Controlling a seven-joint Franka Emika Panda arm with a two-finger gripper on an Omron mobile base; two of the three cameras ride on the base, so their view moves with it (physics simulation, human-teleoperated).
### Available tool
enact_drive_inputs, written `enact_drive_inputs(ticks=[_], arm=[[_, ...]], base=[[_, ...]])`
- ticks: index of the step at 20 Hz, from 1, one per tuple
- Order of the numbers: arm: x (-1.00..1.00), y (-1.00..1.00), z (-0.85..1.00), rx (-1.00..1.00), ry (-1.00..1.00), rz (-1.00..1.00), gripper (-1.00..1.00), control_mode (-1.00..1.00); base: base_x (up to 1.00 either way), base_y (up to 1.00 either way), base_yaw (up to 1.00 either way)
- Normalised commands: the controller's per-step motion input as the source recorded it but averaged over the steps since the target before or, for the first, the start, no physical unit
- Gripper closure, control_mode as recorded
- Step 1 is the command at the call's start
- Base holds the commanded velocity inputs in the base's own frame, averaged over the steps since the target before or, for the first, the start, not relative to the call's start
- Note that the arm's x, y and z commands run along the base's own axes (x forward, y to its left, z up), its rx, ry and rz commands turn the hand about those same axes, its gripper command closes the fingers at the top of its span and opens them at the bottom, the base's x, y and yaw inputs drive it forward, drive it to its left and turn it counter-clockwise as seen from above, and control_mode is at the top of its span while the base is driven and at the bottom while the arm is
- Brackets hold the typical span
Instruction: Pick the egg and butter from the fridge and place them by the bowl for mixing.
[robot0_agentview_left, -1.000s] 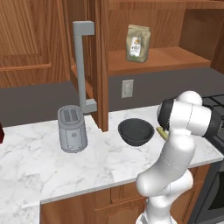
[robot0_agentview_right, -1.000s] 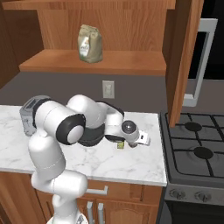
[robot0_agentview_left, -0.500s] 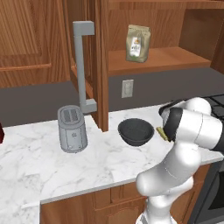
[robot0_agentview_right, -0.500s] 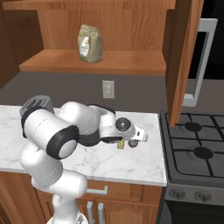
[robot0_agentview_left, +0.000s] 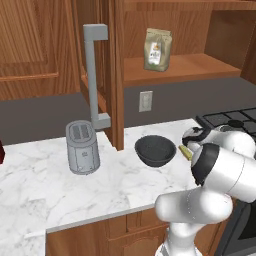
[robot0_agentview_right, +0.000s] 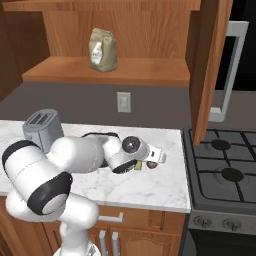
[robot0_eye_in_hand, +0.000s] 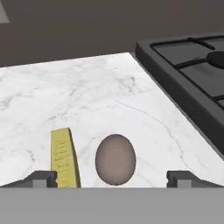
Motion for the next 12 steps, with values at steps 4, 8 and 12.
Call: enact_drive_inputs(ticks=[4, 8, 12], arm=[[-0.28, 0.05, 0.62, 0.01, 0.00, -0.01, -1.00, -1.00], [-0.19, 0.05, 0.80, 0.03, 0.00, 0.00, -1.00, -1.00], [-0.33, 0.07, 0.63, 0.11, 0.05, 0.00, -1.00, -1.00]], base=[[0.00, 0.00, 0.00], [0.00, 0.00, 0.00], [0.00, 0.00, 0.00]])
